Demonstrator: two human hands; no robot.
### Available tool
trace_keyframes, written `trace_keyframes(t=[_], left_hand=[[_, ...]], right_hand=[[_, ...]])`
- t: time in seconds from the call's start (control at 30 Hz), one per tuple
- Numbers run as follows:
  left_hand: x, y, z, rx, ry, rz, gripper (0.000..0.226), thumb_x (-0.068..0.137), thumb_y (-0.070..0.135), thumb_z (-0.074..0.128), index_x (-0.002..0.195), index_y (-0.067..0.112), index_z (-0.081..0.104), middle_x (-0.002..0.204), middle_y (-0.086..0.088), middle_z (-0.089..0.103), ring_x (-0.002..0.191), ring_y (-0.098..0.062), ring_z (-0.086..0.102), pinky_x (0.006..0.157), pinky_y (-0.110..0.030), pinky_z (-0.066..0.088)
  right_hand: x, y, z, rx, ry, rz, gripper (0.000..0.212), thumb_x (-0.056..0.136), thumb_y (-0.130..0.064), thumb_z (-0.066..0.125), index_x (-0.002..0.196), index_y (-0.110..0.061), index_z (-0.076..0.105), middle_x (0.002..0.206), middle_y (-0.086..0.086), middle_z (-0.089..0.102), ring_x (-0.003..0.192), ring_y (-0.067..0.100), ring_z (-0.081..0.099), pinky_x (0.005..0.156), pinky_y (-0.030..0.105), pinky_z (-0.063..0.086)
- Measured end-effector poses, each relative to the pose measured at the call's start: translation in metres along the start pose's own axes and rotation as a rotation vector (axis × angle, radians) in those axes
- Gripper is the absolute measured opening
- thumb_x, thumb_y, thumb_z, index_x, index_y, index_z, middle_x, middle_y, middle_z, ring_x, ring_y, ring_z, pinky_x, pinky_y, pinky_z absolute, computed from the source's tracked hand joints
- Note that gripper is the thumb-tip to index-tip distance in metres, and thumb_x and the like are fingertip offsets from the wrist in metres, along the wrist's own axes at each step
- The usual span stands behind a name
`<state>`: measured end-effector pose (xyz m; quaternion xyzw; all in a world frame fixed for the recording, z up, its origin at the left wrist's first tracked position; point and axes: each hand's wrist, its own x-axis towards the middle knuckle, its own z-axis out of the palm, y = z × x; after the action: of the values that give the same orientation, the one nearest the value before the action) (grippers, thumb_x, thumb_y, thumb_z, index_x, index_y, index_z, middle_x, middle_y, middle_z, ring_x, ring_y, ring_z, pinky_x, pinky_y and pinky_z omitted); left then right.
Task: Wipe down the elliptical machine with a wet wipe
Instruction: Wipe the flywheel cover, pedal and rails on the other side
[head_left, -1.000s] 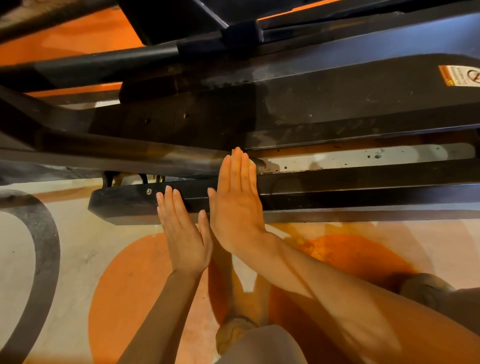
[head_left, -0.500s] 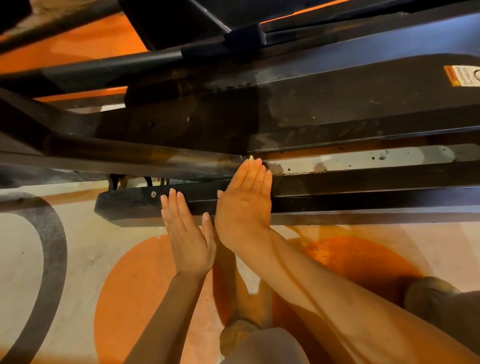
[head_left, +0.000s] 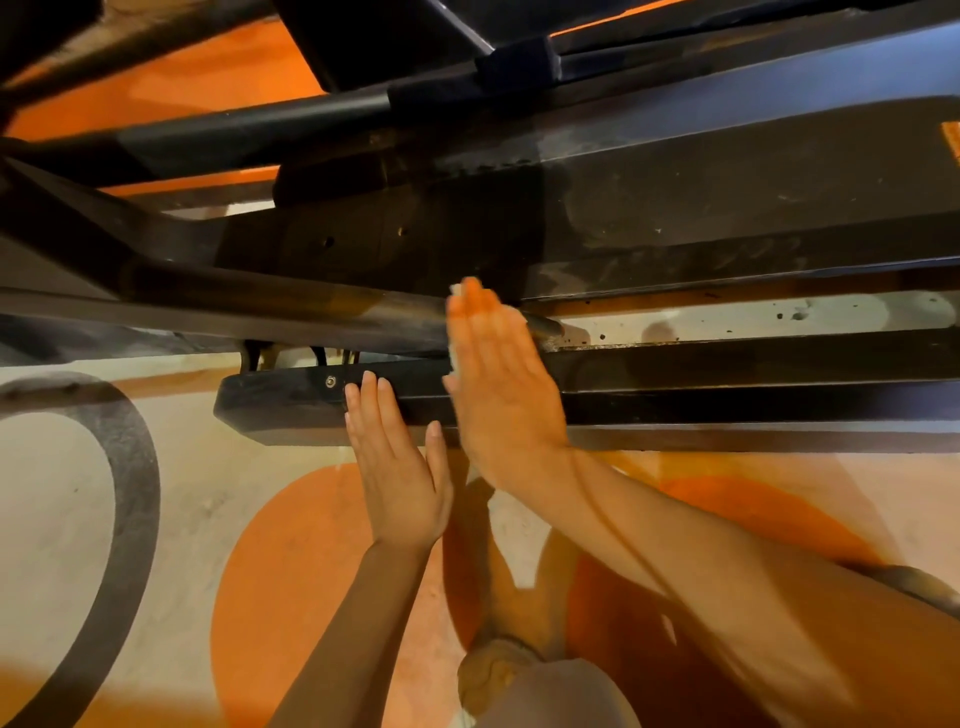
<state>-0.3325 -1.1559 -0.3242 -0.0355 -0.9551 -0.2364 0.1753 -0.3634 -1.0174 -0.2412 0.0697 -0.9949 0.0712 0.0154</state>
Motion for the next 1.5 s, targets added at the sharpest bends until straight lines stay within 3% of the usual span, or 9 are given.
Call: trace_keyframes(t=[0.13, 0.27, 0.4, 0.53, 0.8, 1.03, 1.2, 1.4, 1.5], left_hand=[[0.002, 0.004, -0.003, 0.008, 0.007, 0.029, 0.063, 0.103, 0.028, 0.039, 0.155, 0.007, 0.011, 0.163, -0.013, 0.013, 0.153, -0.026, 0.002, 0.124, -0.045, 0.007], [0.002, 0.0, -0.006, 0.009, -0.019, 0.045, 0.064, 0.102, 0.028, 0.039, 0.155, 0.005, 0.012, 0.163, -0.015, 0.013, 0.153, -0.028, 0.003, 0.124, -0.046, 0.007], [0.002, -0.003, -0.011, 0.017, -0.055, 0.043, 0.061, 0.103, 0.026, 0.039, 0.155, 0.002, 0.017, 0.163, -0.016, 0.017, 0.153, -0.026, 0.005, 0.124, -0.047, 0.008], [0.002, -0.007, -0.012, 0.044, -0.055, 0.063, 0.06, 0.102, 0.024, 0.039, 0.155, 0.004, 0.017, 0.163, -0.014, 0.017, 0.153, -0.025, 0.005, 0.124, -0.044, 0.006], [0.001, -0.004, -0.007, 0.041, -0.021, 0.043, 0.06, 0.102, 0.025, 0.039, 0.154, 0.002, 0.019, 0.163, -0.014, 0.017, 0.153, -0.026, 0.006, 0.125, -0.039, 0.003], [0.005, 0.002, -0.013, 0.093, -0.067, 0.039, 0.063, 0.102, 0.03, 0.04, 0.154, 0.002, 0.018, 0.163, -0.014, 0.015, 0.153, -0.025, 0.005, 0.125, -0.038, 0.0], [0.015, 0.008, -0.024, 0.162, -0.136, 0.229, 0.057, 0.102, 0.03, 0.038, 0.149, -0.001, 0.032, 0.156, -0.02, 0.032, 0.148, -0.03, 0.024, 0.124, -0.044, 0.007], [0.022, 0.028, -0.036, 0.181, -0.195, 0.34, 0.051, 0.105, 0.035, 0.03, 0.145, 0.004, 0.038, 0.15, -0.017, 0.043, 0.142, -0.027, 0.034, 0.123, -0.042, 0.013], [0.029, 0.035, -0.043, 0.201, -0.215, 0.417, 0.049, 0.105, 0.034, 0.031, 0.142, 0.004, 0.041, 0.147, -0.018, 0.047, 0.139, -0.028, 0.04, 0.122, -0.044, 0.018]], right_hand=[[0.004, 0.002, -0.002, 0.052, -0.039, 0.092, 0.068, 0.104, -0.042, 0.017, 0.146, -0.001, -0.017, 0.16, 0.021, -0.009, 0.149, 0.035, -0.005, 0.122, 0.044, 0.002], [0.034, -0.015, -0.01, 0.277, 0.082, -0.192, 0.061, 0.105, -0.033, 0.032, 0.154, -0.004, 0.01, 0.162, 0.016, 0.007, 0.15, 0.027, 0.004, 0.122, 0.038, 0.004], [0.076, -0.03, -0.027, 0.287, 0.014, -0.402, 0.058, 0.107, -0.033, 0.028, 0.155, -0.009, 0.005, 0.163, 0.009, 0.007, 0.15, 0.022, 0.008, 0.12, 0.031, 0.005], [0.066, -0.011, -0.022, 0.253, 0.053, -0.454, 0.066, 0.1, -0.029, 0.051, 0.154, -0.01, 0.018, 0.16, 0.01, 0.022, 0.144, 0.024, 0.029, 0.115, 0.031, 0.024], [0.028, 0.034, -0.017, 0.106, -0.15, -0.186, 0.068, 0.103, -0.046, 0.015, 0.151, -0.011, -0.018, 0.162, 0.006, -0.014, 0.149, 0.02, -0.012, 0.115, 0.031, -0.012], [0.045, 0.025, -0.02, 0.162, -0.125, -0.378, 0.077, 0.101, -0.004, 0.045, 0.154, -0.015, -0.01, 0.163, 0.005, -0.012, 0.147, 0.016, -0.016, 0.106, 0.025, -0.021], [0.05, 0.037, -0.028, 0.238, -0.135, -0.518, 0.071, 0.102, -0.017, 0.051, 0.156, -0.02, 0.005, 0.164, -0.001, -0.002, 0.149, 0.018, 0.012, 0.114, 0.029, 0.026], [0.046, 0.075, -0.039, 0.291, -0.109, -0.649, 0.059, 0.092, -0.012, 0.064, 0.146, -0.015, 0.042, 0.152, 0.007, 0.04, 0.138, 0.023, 0.042, 0.111, 0.033, 0.034], [0.045, 0.095, -0.049, 0.226, -0.068, -0.789, 0.05, 0.083, -0.008, 0.075, 0.13, -0.009, 0.06, 0.121, 0.013, 0.067, 0.109, 0.03, 0.064, 0.088, 0.04, 0.055]])
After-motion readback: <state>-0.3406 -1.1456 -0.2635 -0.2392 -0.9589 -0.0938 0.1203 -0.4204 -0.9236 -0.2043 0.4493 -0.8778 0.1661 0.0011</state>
